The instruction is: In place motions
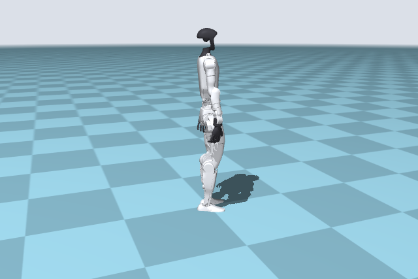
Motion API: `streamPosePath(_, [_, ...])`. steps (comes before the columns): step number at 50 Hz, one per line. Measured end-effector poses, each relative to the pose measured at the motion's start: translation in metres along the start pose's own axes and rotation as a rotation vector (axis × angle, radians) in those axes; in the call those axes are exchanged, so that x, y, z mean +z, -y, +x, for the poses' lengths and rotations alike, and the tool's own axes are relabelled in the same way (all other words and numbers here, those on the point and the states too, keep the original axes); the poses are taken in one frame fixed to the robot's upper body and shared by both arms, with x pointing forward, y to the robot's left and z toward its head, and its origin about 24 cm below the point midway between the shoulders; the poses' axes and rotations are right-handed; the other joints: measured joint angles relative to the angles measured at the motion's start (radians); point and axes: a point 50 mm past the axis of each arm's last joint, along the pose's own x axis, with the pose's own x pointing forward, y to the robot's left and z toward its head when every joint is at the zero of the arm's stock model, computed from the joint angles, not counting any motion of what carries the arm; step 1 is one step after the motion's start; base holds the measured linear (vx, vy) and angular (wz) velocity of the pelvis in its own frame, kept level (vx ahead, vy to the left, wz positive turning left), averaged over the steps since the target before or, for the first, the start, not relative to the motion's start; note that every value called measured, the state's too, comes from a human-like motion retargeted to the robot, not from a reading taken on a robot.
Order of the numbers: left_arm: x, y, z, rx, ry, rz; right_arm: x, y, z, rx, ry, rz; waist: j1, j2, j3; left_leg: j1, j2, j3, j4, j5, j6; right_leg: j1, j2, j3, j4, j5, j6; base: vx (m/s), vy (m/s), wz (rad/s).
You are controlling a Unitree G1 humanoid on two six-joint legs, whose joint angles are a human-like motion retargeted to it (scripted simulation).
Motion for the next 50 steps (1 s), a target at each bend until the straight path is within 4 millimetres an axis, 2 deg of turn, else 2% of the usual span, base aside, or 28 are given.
streamPosePath(20, [-0.014,-0.004,0.0,-0.006,-0.033,-0.076,-0.037,-0.007,0.002,0.017,-0.146,0.004,-0.023,0.011,-0.009,-0.002,0.008,-0.001,-0.002,-0.002,-0.009,-0.006,0.007,0.001,-0.001,-0.006,-0.004,0.0,0.0,0.0])
streamPosePath(25, [-0.013,-0.002,0.0,-0.011,-0.031,-0.076,-0.038,-0.007,0.002,0.018,-0.15,0.005,-0.025,0.011,-0.008,-0.003,0.008,0.0,-0.003,-0.002,-0.009,-0.007,0.008,0.003,-0.002,-0.005,-0.005,0.0,0.0,0.0])
streamPosePath(40, [-0.006,0.0,0.0,0.005,-0.033,-0.028,-0.02,-0.008,0.003,0.02,-0.067,-0.014,-0.026,0.003,-0.001,-0.002,0.009,0.005,-0.007,0.001,-0.01,-0.013,0.009,0.007,-0.001,-0.001,-0.007,0.0,0.0,0.0])
streamPosePath(50, [0.002,0.0,-0.001,0.012,-0.023,0.01,-0.034,-0.01,0.004,0.018,-0.099,0.013,-0.029,0.0,0.007,-0.002,0.013,0.011,-0.009,0.002,-0.012,-0.018,0.013,0.013,0.001,0.001,-0.008,0.0,0.0,0.0])
